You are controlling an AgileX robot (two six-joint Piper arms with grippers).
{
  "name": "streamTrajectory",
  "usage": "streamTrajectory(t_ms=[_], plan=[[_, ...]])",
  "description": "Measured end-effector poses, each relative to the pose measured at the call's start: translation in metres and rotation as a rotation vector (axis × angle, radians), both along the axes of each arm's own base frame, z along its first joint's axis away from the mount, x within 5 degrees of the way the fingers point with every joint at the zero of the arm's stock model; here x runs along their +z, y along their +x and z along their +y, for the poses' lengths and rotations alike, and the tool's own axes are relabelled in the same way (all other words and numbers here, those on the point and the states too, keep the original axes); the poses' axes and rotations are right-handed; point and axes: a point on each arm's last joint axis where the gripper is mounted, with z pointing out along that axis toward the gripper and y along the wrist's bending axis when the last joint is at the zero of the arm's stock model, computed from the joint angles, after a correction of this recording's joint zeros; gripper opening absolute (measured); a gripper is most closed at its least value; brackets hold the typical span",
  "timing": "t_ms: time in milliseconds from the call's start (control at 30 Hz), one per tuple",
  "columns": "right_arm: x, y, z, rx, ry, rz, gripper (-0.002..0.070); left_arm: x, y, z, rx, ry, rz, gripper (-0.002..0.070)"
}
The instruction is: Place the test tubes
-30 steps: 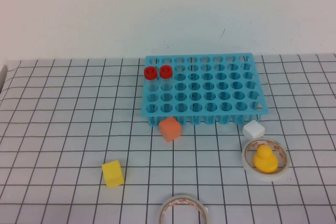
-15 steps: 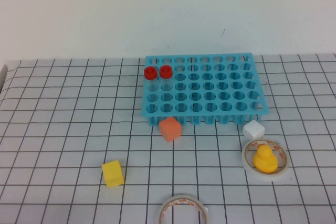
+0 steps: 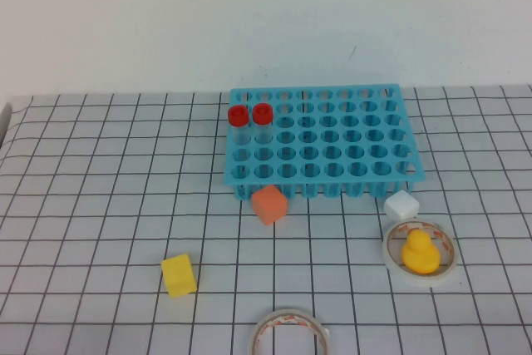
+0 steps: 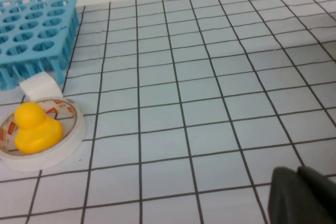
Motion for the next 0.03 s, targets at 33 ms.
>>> streamTrajectory(t_ms=[33], plan=[[0.0, 0.0, 0.0, 0.0, 0.0, 0.0, -0.0001, 0.0, 0.0, 0.0, 0.0, 0.0, 0.0, -0.0002]])
